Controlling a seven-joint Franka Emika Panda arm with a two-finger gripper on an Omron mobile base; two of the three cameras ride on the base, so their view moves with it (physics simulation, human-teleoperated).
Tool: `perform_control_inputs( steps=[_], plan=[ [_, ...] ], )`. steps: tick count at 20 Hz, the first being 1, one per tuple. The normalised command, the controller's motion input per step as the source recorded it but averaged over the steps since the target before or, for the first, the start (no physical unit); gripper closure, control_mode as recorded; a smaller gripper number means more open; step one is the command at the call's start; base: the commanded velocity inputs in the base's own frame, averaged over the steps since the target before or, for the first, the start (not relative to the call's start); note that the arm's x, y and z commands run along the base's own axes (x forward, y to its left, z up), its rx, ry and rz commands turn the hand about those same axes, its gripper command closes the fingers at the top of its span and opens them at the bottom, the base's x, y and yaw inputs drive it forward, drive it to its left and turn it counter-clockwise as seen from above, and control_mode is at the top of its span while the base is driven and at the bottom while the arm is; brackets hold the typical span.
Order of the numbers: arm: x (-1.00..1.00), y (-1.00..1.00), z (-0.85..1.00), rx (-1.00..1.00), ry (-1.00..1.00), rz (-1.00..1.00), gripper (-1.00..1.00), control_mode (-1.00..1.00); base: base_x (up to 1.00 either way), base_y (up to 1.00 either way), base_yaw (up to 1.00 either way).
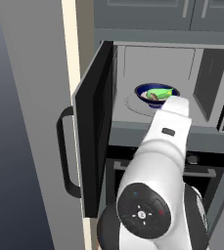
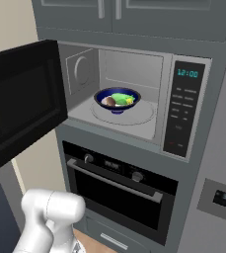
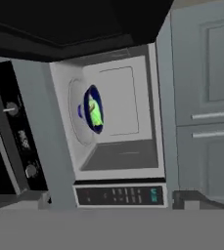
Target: Place the bowl containing the mushroom and corn in the microwave. Close the microwave door and press the start button to microwave the meal.
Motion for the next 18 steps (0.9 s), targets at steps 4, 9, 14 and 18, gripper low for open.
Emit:
perform_control_inputs(
  steps=[4, 9, 14, 18],
  plan=[
    [-0.06, 0.89, -0.16, -0.37, 0.00, 0.00, -1.00, -1.00, 0.00, 0.00, 0.00],
    [-0.06, 0.93, -0.48, -0.33, -0.01, 0.00, -1.00, -1.00, 0.00, 0.00, 0.00],
    [-0.09, 0.96, -0.49, -0.29, -0.04, 0.00, -1.00, -1.00, 0.00, 0.00, 0.00],
    [-0.02, 0.98, -0.28, -0.24, -0.01, 0.00, -1.00, -1.00, 0.00, 0.00, 0.00]
  ],
)
